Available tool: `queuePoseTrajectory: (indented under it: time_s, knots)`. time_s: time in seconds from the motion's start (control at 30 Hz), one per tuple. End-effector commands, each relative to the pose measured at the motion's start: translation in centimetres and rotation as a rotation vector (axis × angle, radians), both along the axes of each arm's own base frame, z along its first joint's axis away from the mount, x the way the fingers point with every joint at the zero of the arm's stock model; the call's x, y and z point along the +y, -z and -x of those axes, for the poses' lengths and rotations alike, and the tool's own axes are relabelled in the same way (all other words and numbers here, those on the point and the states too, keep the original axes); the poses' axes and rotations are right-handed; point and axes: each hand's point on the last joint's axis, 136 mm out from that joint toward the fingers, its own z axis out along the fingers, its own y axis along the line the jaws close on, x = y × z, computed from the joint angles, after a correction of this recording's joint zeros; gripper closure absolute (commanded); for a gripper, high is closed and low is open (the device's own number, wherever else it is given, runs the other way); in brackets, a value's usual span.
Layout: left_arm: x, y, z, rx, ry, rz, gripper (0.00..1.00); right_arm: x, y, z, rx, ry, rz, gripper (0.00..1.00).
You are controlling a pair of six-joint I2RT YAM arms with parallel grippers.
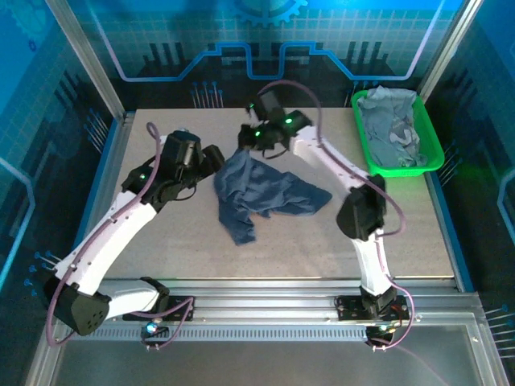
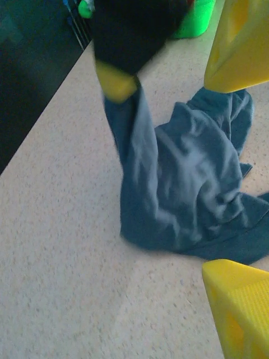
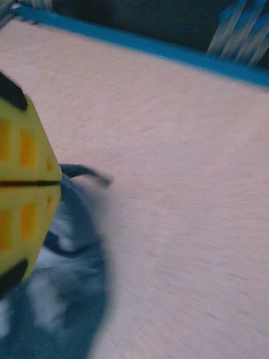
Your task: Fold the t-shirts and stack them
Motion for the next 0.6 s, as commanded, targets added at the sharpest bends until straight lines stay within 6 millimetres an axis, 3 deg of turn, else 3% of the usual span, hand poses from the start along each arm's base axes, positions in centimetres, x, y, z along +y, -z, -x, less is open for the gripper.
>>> queuePoseTrajectory:
  time_s: [0.0,0.07,0.17,0.23,0.37,0.43,0.57]
  knots:
    - [0.3,3.9,1.6,0.133,0.01,-0.011,0.23,0.1,-0.8,3.1,0.113,-0.042,0.001,0.65]
    - [-1.6,4.7,1.4,0.153,0.099,0.035,0.26,-2.2,-1.4,3.0,0.055,0.006,0.053,0.51]
    - [-5.0,6.9,0.8,0.233,0.214,0.109,0.28,-8.4,-0.7,2.8,0.053,0.175,0.086,0.4]
    - [-7.2,8.9,0.3,0.307,0.265,0.116,0.28,-13.8,1.9,3.5,0.129,0.319,0.091,0.4]
    - [-11.2,13.0,-0.6,0.458,0.342,0.062,0.24,-21.1,6.9,6.1,0.284,0.482,0.111,0.41]
    - [-10.9,15.7,-1.0,0.55,0.333,-0.064,0.22,-23.3,8.7,7.8,0.347,0.512,0.155,0.4]
    - [-7.1,18.8,-1.1,0.677,0.266,-0.31,0.21,-24.4,11.4,10.1,0.445,0.521,0.192,0.38]
